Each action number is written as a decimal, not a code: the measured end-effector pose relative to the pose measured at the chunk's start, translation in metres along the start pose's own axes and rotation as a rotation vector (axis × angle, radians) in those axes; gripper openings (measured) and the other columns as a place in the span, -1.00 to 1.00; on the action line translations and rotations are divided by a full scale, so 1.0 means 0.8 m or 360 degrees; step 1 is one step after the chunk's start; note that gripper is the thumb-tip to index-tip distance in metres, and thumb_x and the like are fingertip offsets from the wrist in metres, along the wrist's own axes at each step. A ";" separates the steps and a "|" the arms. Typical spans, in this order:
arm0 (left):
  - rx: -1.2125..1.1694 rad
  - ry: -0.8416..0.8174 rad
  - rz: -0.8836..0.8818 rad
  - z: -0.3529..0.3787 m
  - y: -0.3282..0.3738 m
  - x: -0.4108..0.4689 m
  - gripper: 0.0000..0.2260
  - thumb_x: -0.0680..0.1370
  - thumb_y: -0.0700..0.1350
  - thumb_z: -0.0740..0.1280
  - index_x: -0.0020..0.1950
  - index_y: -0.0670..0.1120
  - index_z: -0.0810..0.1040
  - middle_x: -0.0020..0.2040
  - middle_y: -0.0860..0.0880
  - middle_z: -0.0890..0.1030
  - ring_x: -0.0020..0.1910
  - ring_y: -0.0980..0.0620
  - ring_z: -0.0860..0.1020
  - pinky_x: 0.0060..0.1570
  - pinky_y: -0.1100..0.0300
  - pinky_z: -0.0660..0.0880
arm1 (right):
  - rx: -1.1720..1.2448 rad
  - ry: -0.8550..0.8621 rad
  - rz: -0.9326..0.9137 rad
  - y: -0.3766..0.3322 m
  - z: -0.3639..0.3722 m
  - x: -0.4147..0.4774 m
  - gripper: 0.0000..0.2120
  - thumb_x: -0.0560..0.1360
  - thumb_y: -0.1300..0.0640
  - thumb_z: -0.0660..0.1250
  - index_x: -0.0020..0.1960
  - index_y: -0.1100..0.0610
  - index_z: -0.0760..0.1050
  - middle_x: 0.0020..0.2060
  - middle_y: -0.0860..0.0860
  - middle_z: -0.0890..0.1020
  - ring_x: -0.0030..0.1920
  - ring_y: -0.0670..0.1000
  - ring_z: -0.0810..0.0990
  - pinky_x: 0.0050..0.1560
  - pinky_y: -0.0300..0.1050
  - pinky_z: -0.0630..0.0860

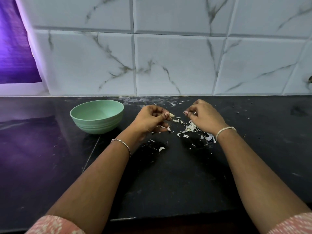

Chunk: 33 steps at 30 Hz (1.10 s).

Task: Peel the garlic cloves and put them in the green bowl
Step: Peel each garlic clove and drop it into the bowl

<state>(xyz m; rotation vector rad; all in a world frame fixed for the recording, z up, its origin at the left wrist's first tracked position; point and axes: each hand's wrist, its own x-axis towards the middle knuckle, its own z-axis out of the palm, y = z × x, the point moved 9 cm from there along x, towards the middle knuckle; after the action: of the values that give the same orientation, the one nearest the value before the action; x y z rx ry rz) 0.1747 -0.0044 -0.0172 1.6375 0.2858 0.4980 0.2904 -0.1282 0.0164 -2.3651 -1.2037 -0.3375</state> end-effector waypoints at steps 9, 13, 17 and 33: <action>0.1035 0.1167 0.0543 -0.153 0.113 -0.050 -0.94 0.52 -0.12 0.38 -0.05 -0.07 0.61 -0.14 0.02 0.65 -0.10 0.01 0.62 -0.09 0.22 0.46 | -0.0027 0.0158 -0.0015 -0.023 -0.003 -0.005 -0.78 0.36 0.05 0.51 -0.32 0.03 0.47 -0.29 -0.12 0.51 -0.18 -0.02 0.50 -0.19 -0.15 0.35; 0.1492 0.1426 0.0107 -0.198 0.100 -0.074 -0.85 0.52 -0.07 0.29 0.05 -0.04 0.58 0.02 -0.11 0.64 0.06 -0.20 0.56 -0.04 0.07 0.42 | 0.0128 0.0055 -0.0134 -0.033 0.010 -0.004 -0.83 0.41 0.24 0.45 -0.18 0.03 0.49 -0.30 -0.14 0.55 -0.22 -0.05 0.55 -0.11 -0.08 0.50; 0.1693 0.1308 -0.0153 -0.209 0.074 -0.066 -0.79 0.51 -0.08 0.27 0.10 -0.07 0.59 0.10 -0.15 0.61 0.13 -0.23 0.53 0.08 -0.01 0.44 | 0.0124 -0.0082 -0.0193 -0.037 0.033 -0.002 -0.84 0.52 0.25 0.32 0.02 0.02 0.56 -0.17 -0.13 0.63 -0.15 -0.12 0.58 -0.03 -0.08 0.54; 0.1830 0.0539 0.0607 -0.062 0.071 -0.019 -0.83 0.51 -0.13 0.37 0.10 -0.05 0.58 0.07 -0.08 0.53 0.08 -0.11 0.53 0.10 -0.02 0.49 | -0.0032 -0.0030 -0.0148 -0.049 0.032 -0.001 -0.82 0.36 0.09 0.54 -0.26 0.00 0.53 -0.21 -0.10 0.56 -0.12 -0.04 0.55 -0.16 -0.19 0.37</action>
<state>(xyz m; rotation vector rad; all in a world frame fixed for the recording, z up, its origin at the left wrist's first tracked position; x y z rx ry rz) 0.1320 0.0241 0.0397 2.7494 0.5798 1.0154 0.2582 -0.0960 0.0054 -2.3392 -1.3279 -0.3599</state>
